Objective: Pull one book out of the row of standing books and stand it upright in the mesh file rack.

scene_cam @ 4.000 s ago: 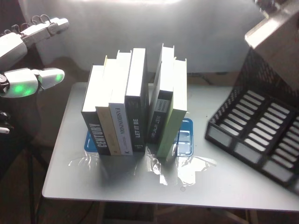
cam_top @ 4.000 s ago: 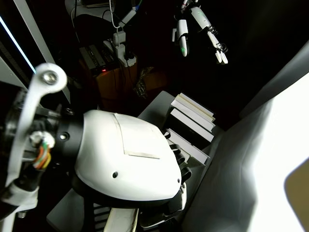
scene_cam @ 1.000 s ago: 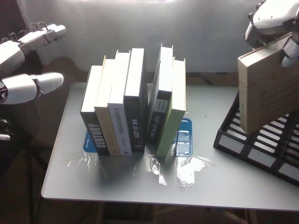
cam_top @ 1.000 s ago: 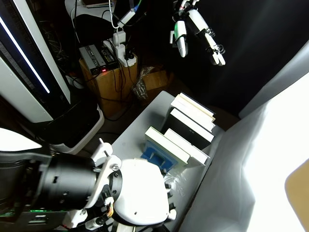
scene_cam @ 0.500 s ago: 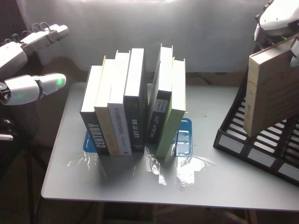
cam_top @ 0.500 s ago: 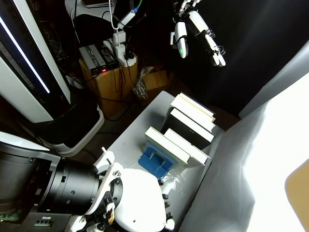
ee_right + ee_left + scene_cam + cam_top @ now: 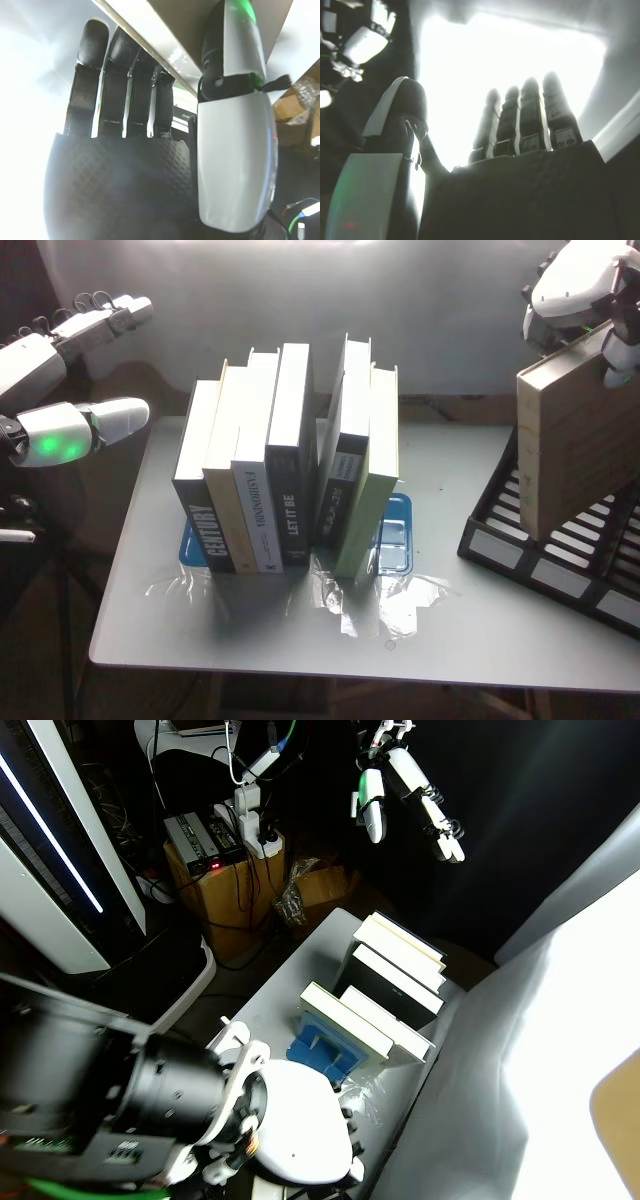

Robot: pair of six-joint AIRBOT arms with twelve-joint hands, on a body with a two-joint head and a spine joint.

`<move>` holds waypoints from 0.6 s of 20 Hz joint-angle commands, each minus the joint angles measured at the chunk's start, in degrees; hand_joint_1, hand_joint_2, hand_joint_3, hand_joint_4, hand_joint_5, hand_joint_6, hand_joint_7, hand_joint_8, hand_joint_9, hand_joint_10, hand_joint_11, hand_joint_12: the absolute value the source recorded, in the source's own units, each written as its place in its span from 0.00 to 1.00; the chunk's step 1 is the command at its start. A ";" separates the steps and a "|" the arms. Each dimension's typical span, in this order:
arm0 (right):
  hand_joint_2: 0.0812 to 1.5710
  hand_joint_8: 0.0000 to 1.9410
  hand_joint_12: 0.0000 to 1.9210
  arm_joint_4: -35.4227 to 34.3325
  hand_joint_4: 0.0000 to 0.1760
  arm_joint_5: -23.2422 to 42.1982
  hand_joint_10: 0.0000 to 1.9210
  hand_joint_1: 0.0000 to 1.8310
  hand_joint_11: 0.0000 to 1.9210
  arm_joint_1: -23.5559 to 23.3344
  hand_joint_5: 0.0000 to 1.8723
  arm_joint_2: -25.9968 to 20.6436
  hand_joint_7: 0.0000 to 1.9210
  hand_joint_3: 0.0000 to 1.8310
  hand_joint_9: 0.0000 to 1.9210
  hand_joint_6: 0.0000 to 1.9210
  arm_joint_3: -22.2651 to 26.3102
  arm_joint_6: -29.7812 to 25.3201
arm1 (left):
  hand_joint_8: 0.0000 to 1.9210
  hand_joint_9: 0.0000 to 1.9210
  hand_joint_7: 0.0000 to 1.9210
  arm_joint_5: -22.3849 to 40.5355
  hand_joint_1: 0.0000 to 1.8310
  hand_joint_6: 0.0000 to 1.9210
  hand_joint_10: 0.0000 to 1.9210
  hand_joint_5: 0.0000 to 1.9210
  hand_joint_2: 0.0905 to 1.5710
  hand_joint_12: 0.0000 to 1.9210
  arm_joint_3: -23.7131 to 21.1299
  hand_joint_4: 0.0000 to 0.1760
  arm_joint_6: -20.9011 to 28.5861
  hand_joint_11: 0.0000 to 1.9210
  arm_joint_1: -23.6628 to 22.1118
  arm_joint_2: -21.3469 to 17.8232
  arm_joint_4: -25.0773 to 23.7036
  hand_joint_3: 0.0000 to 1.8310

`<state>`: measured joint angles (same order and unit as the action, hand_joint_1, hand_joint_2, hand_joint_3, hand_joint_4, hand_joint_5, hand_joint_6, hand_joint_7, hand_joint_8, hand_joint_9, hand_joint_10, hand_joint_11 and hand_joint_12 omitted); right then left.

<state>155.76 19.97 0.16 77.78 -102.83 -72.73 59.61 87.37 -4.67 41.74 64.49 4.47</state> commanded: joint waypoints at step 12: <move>0.68 0.00 0.00 4.07 0.46 -5.83 0.03 0.58 0.00 0.19 0.00 -1.49 0.00 0.00 0.00 0.00 -0.38 -1.19 | 0.00 0.00 0.00 7.41 0.33 0.00 0.00 0.05 0.85 0.00 0.71 0.00 0.24 0.00 0.28 -0.21 2.08 0.00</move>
<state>158.82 18.85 0.64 77.36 -102.85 -74.13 60.05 87.72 -4.69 42.04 64.77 4.62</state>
